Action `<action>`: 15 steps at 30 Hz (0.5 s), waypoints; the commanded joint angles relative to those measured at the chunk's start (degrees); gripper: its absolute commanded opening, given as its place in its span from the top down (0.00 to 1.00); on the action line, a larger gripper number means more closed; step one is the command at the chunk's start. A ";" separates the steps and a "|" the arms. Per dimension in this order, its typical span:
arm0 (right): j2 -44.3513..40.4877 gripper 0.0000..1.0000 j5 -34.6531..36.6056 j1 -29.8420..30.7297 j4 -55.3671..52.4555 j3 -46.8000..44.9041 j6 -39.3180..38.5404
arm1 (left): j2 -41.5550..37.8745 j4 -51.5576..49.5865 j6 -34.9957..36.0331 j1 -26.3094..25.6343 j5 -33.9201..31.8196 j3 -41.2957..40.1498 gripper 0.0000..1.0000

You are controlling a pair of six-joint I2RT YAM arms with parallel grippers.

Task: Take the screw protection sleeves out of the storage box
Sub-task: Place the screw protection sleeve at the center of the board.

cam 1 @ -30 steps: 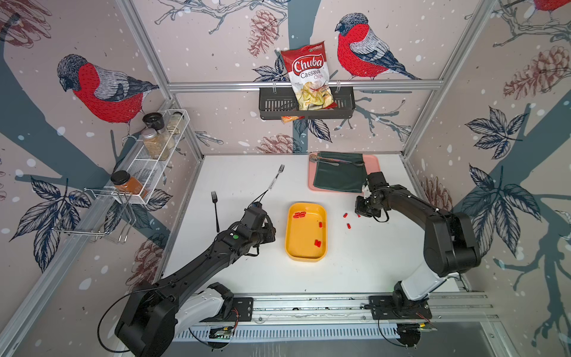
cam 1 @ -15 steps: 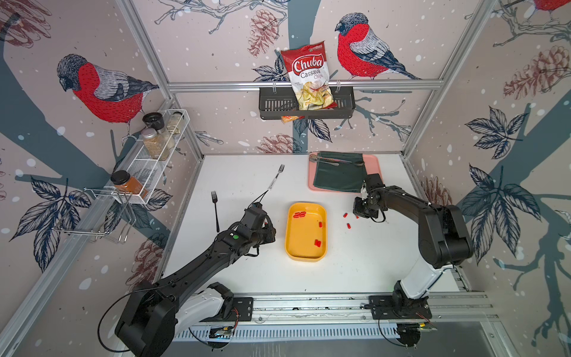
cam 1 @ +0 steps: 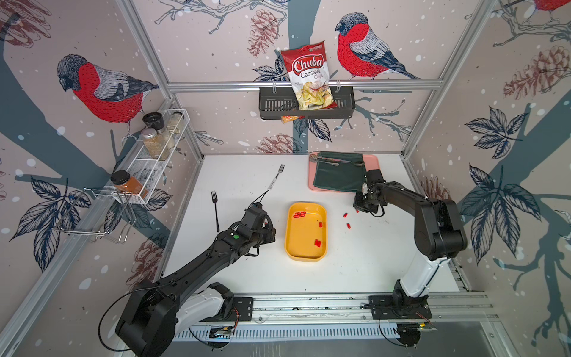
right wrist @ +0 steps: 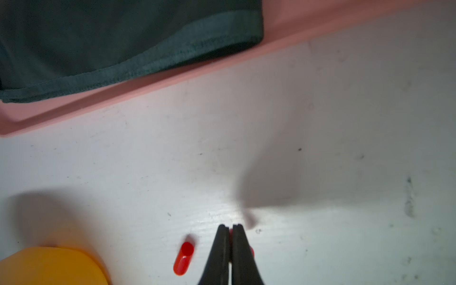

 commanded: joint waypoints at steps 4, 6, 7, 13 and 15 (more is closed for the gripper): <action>3.30 0.99 0.60 0.11 0.67 2.54 2.76 | -0.28 1.46 -0.32 0.10 -0.73 -0.37 0.72; 3.80 0.97 0.95 -0.23 1.22 2.35 3.05 | -0.46 1.39 -0.35 0.10 -0.91 -0.53 0.72; 4.02 0.95 1.16 -0.36 1.14 2.45 3.14 | -0.54 1.40 -0.37 0.16 -1.00 -0.62 0.72; 4.85 0.82 2.13 -0.74 0.02 3.49 3.65 | -0.45 1.32 -0.06 0.16 -1.06 -0.49 0.72; 4.40 0.74 2.68 -0.81 -0.70 3.68 3.93 | -0.50 1.34 -0.06 0.16 -1.09 -0.53 0.72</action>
